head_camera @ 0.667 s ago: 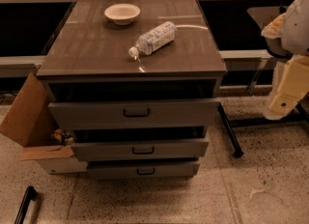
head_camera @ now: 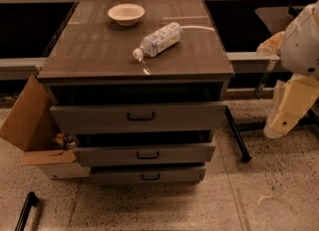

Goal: Open top drawer

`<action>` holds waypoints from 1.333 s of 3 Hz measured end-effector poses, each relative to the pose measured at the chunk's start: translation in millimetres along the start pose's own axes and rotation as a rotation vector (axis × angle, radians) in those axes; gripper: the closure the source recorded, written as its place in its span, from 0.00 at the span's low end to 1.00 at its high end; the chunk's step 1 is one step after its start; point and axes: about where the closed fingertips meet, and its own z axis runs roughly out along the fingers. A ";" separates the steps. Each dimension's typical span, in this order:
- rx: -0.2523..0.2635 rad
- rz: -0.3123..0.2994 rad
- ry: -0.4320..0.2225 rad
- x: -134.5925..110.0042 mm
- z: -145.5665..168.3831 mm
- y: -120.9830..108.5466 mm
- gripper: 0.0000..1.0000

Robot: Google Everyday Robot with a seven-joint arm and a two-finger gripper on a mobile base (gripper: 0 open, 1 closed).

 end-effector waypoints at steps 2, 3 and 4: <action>-0.125 -0.100 -0.119 -19.4 53.5 41.3 0.00; -0.123 -0.122 -0.115 -26.3 61.3 41.5 0.00; -0.116 -0.177 -0.100 -38.8 101.4 38.9 0.00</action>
Offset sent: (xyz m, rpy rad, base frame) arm -0.0161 0.0313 -0.0439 0.0926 0.0560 0.1189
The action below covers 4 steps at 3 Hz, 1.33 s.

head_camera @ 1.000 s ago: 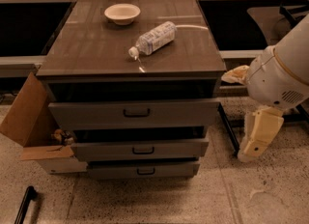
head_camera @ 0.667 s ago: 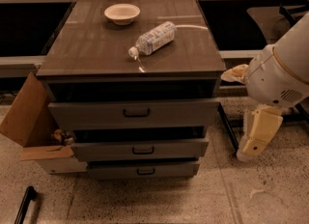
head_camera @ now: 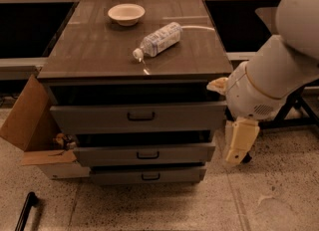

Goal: Open top drawer

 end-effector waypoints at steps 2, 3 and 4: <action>0.023 -0.018 0.004 -1.1 50.0 -18.1 0.00; 0.045 -0.032 0.010 6.0 62.9 -23.8 0.00; 0.082 -0.066 0.019 15.2 84.7 -35.2 0.00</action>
Offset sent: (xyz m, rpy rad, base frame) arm 0.0188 0.0146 -0.0376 -0.0081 -0.0135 0.0106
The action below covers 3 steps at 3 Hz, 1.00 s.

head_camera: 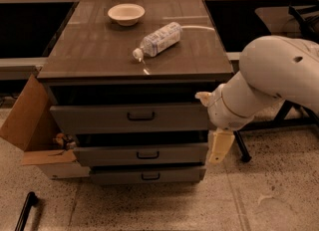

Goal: Open top drawer

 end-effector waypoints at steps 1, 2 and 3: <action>0.003 -0.044 -0.010 14.2 56.7 -28.7 0.00; 0.003 -0.044 -0.010 14.2 56.8 -28.8 0.00; 0.016 -0.048 -0.004 16.2 63.4 -35.6 0.00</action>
Offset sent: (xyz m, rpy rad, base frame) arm 0.0719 0.0069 -0.0780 0.0100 -0.0089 0.0539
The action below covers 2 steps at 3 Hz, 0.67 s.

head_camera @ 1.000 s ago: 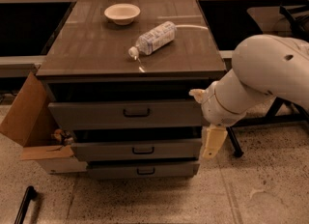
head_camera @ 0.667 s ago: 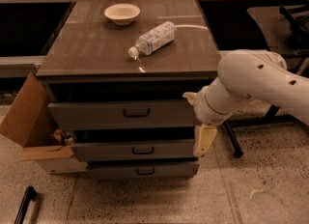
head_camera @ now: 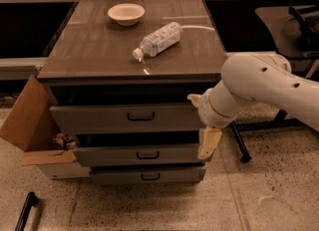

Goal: Open top drawer

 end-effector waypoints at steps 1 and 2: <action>-0.004 -0.008 0.019 4.8 17.8 -14.8 0.00; -0.024 -0.003 0.028 11.3 38.4 -26.5 0.00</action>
Offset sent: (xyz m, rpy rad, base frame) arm 0.0588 0.0029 -0.0530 -0.0423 0.0438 -0.0042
